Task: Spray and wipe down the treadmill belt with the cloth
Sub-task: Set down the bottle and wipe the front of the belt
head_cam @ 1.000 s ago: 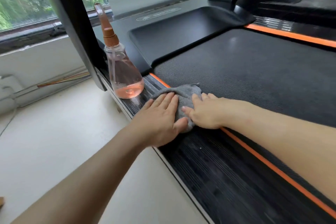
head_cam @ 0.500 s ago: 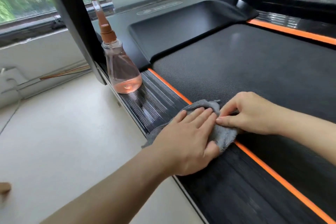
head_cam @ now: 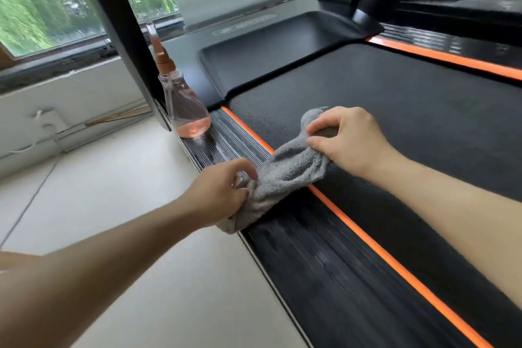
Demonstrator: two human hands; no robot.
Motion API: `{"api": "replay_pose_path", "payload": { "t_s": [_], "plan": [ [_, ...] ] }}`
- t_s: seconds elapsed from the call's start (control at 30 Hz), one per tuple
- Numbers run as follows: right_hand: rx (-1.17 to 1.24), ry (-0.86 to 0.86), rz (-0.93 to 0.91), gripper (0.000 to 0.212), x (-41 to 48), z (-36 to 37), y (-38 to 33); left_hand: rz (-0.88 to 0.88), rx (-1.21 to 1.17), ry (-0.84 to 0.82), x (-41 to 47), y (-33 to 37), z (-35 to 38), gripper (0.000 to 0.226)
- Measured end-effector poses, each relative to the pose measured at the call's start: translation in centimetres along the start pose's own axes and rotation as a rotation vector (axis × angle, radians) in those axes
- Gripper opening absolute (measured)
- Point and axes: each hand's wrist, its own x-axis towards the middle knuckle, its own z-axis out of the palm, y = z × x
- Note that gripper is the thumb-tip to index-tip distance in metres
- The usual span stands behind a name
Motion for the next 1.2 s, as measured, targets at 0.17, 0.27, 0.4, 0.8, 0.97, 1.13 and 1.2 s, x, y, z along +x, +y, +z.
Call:
{"api": "replay_pose_path", "payload": {
  "t_s": [0.17,0.27,0.4,0.8,0.97,1.13,1.2],
  "plan": [
    [-0.19,0.251,-0.205,0.017,0.5,-0.8,1.2,0.123,0.192,0.142,2.0,2.6,-2.6,0.033],
    [-0.291,0.348,-0.178,0.024,1.4,-2.1,1.6,0.107,0.206,0.402,5.3,3.6,-4.6,0.028],
    [-0.716,0.036,0.143,0.043,1.3,-2.0,2.3,0.101,0.471,0.278,8.9,3.5,-4.8,0.029],
    [-0.582,-0.601,0.108,0.04,3.8,3.7,1.9,0.231,0.244,-0.105,14.7,-0.3,0.6,0.027],
    [-0.654,-0.379,0.252,0.044,5.0,3.0,0.2,0.29,0.158,-0.002,16.7,-0.9,1.6,0.026],
    [-0.77,-0.232,0.369,0.028,5.9,4.7,0.3,0.317,0.058,0.107,15.7,-0.8,1.7,0.027],
    [-0.824,-0.262,0.381,0.027,6.2,5.5,-0.7,0.328,0.01,0.142,15.8,-1.7,1.5,0.028]
  ]
}}
